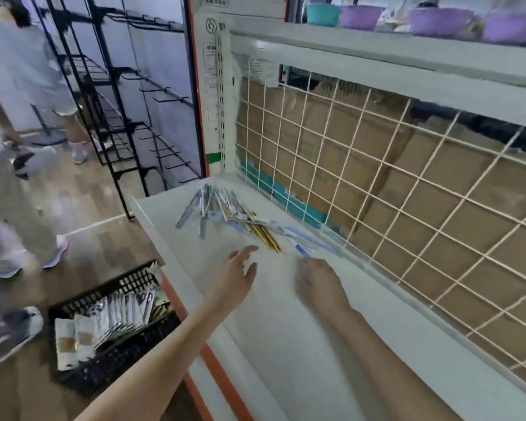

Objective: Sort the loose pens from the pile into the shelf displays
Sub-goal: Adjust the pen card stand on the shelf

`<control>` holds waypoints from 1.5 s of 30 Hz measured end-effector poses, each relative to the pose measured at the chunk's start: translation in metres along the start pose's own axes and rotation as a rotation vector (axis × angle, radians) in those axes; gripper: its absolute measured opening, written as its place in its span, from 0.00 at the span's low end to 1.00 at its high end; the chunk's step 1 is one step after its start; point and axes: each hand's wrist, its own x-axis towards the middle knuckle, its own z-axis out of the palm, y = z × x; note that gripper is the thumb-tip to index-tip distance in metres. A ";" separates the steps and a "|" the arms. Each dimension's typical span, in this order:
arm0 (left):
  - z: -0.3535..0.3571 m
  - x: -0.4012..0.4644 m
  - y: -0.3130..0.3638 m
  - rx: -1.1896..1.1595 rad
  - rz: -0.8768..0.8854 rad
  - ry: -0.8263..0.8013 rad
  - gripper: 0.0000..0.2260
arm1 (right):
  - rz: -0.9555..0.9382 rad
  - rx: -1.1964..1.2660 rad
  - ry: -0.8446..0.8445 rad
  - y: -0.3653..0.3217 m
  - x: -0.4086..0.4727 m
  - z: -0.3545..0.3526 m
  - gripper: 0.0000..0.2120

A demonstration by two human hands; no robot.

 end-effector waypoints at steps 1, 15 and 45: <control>0.002 0.012 -0.001 -0.001 0.006 -0.016 0.16 | 0.019 -0.014 0.027 -0.002 0.009 0.002 0.17; 0.033 0.083 -0.002 0.384 0.083 0.012 0.16 | 0.120 -0.112 0.157 -0.008 0.069 0.021 0.16; -0.025 -0.035 0.024 -1.188 -0.543 -0.460 0.05 | 0.144 0.949 -0.297 -0.008 -0.032 -0.013 0.09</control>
